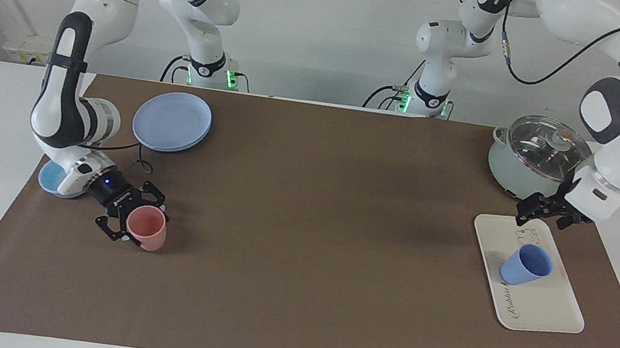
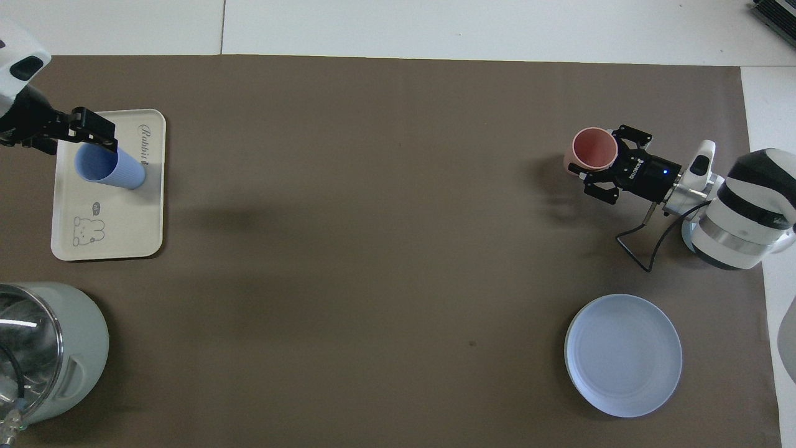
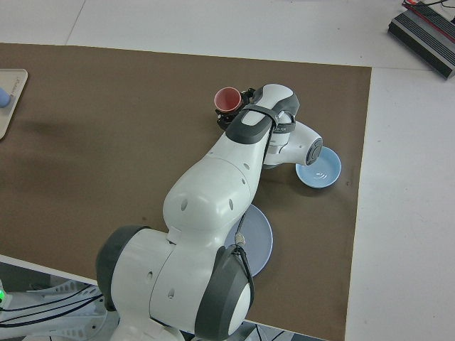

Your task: Place cup on tray

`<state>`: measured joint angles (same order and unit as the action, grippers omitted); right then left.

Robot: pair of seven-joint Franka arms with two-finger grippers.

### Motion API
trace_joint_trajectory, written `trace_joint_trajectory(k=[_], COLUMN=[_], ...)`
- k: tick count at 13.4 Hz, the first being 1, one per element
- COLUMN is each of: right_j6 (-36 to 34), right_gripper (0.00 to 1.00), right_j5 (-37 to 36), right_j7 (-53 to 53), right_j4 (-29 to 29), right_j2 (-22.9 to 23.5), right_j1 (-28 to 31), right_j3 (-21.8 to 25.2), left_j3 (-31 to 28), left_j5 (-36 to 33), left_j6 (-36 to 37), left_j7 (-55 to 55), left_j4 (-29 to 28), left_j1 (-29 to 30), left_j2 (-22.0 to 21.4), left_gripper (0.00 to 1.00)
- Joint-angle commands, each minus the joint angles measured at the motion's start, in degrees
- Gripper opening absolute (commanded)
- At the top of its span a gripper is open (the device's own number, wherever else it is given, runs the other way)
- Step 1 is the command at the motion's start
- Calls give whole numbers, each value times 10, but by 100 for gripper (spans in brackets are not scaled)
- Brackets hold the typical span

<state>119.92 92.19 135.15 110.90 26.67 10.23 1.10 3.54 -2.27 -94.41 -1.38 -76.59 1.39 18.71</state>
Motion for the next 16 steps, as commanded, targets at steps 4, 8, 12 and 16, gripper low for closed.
trace_joint_trajectory(k=[4, 8, 12, 16], right_j6=[-11, -30, -56, -48], right_gripper=[100, 100, 100, 100], right_j5=[30, 30, 25, -30], right_j7=[24, 23, 20, -19], right_j4=[24, 24, 20, 20], right_j2=[-7, -11, -26, -85], right_j1=[10, 11, 22, 25], right_j3=[-6, -6, -5, -2], left_j3=[-2, -1, -3, -9], left_j5=[-25, -4, 13, 60], left_j6=[27, 19, 21, 33], left_j7=[29, 25, 26, 34], left_j4=[-89, -113, -114, -112], left_j1=[-39, -36, -31, -27], left_j2=[-139, -155, -155, -155], left_gripper=[100, 100, 100, 100])
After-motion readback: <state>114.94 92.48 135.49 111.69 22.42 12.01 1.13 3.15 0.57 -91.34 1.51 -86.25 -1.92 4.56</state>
